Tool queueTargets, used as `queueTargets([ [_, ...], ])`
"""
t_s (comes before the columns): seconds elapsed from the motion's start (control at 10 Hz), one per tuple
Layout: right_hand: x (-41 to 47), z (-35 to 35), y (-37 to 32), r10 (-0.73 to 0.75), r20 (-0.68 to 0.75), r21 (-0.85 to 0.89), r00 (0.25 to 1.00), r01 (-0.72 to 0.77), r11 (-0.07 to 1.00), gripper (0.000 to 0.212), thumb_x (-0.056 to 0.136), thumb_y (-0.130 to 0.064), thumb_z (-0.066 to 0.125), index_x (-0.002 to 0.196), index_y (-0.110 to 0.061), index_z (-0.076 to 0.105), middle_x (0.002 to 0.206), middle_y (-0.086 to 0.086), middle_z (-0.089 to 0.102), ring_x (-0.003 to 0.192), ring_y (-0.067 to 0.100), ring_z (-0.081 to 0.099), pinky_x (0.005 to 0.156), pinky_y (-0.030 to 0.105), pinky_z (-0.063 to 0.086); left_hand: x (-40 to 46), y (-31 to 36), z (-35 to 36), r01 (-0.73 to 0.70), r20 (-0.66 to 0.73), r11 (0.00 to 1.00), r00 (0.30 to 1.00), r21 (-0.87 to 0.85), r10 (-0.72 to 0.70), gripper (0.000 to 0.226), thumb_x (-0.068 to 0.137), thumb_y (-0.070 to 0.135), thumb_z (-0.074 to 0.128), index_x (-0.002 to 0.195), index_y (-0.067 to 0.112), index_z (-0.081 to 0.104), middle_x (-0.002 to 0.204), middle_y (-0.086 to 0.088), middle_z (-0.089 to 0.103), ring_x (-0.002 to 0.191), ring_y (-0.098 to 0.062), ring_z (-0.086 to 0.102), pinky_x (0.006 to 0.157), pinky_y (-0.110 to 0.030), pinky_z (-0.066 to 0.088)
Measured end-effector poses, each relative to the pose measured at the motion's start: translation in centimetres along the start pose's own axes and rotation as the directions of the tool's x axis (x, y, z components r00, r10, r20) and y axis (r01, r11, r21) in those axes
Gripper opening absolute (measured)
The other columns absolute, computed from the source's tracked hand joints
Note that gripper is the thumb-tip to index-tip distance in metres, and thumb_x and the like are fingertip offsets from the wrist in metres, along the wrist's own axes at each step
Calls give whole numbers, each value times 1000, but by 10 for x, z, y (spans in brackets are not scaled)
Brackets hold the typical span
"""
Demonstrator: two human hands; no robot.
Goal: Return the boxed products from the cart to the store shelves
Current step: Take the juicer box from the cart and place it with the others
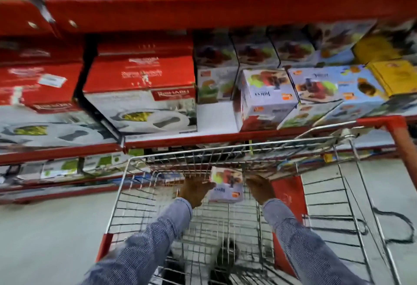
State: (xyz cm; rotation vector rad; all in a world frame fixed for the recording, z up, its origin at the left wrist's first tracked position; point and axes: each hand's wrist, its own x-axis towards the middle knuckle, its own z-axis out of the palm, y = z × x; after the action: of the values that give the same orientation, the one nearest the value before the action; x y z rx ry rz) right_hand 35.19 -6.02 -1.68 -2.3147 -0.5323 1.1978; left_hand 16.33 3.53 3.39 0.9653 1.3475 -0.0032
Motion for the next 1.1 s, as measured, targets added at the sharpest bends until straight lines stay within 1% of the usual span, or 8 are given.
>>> queueTargets([
  [0.2, 32, 22, 38, 152, 221, -74, 963, -139, 987, 40, 98, -16, 38, 132, 1, 49, 141, 23, 49, 131, 36, 45, 91, 29, 39, 49, -17, 38, 173, 14, 984, 985, 29, -174, 22, 79, 28, 74, 91, 12, 65, 95, -5, 58, 95, -25, 55, 83, -39, 46],
  [0.3, 40, 29, 41, 163, 257, 2, 952, -169, 986, 38, 98, -17, 39, 126, 4, 54, 135, 25, 54, 128, 39, 48, 87, 30, 40, 62, -27, 48, 131, -25, 991, 991, -34, -132, 19, 80, 20, 74, 61, 19, 72, 44, 9, 61, 53, -11, 55, 56, -25, 45],
  [0.4, 41, 31, 37, 130, 271, 111, 954, -165, 980, 32, 95, -12, 45, 118, 3, 60, 127, 20, 59, 122, 38, 54, 99, 42, 46, 58, -24, 54, 58, -70, 998, 996, -7, -59, 13, 81, 18, 71, 92, 12, 74, 40, 15, 61, 51, -7, 54, 54, -24, 39],
  [0.5, 33, 23, 34, 106, 250, 168, 962, -151, 974, 19, 89, -15, 53, 84, -23, 70, 104, 17, 63, 95, 32, 62, 84, 41, 48, 42, -20, 54, 5, -104, 1000, 995, 2, -5, 32, 59, 37, 72, 78, 12, 76, 71, 1, 70, 69, -19, 58, 58, -25, 39],
  [0.6, 8, 9, 20, 37, 186, 203, 982, -75, 976, 24, 91, -18, 49, 98, -14, 73, 108, 21, 65, 97, 34, 63, 83, 40, 49, 19, -8, 46, -41, -160, 999, 986, -19, 37, 17, 56, 33, 77, 64, 18, 74, 61, 9, 66, 71, -22, 59, 61, -26, 44],
  [0.7, -22, -8, 2, -102, 90, 159, 991, 87, 983, 25, 94, -24, 48, 107, -18, 69, 107, 11, 70, 89, 21, 65, 74, 31, 51, -13, 6, 29, -129, -243, 991, 961, 30, 132, 7, 76, 21, 72, 73, 15, 72, 61, 10, 63, 64, -18, 57, 54, -23, 43],
  [0.9, -74, -46, -48, -372, -75, 147, 925, 379, 914, 20, 82, -33, 66, 65, -41, 69, 55, -15, 67, 61, 15, 63, 70, 37, 53, -80, 36, 1, -330, -409, 920, 826, 209, 389, 29, 61, 44, 72, 84, 26, 77, 72, 15, 72, 71, -7, 68, 67, -22, 47],
  [1.1, -118, -78, -104, -496, -227, 183, 838, 537, 823, 6, 80, -34, 71, 76, -34, 77, 71, -14, 76, 67, 3, 70, 68, 31, 58, -133, 77, -20, -512, -492, 821, 662, 254, 565, 15, 69, 29, 78, 84, 26, 79, 74, 13, 76, 70, 7, 68, 63, -14, 49],
])
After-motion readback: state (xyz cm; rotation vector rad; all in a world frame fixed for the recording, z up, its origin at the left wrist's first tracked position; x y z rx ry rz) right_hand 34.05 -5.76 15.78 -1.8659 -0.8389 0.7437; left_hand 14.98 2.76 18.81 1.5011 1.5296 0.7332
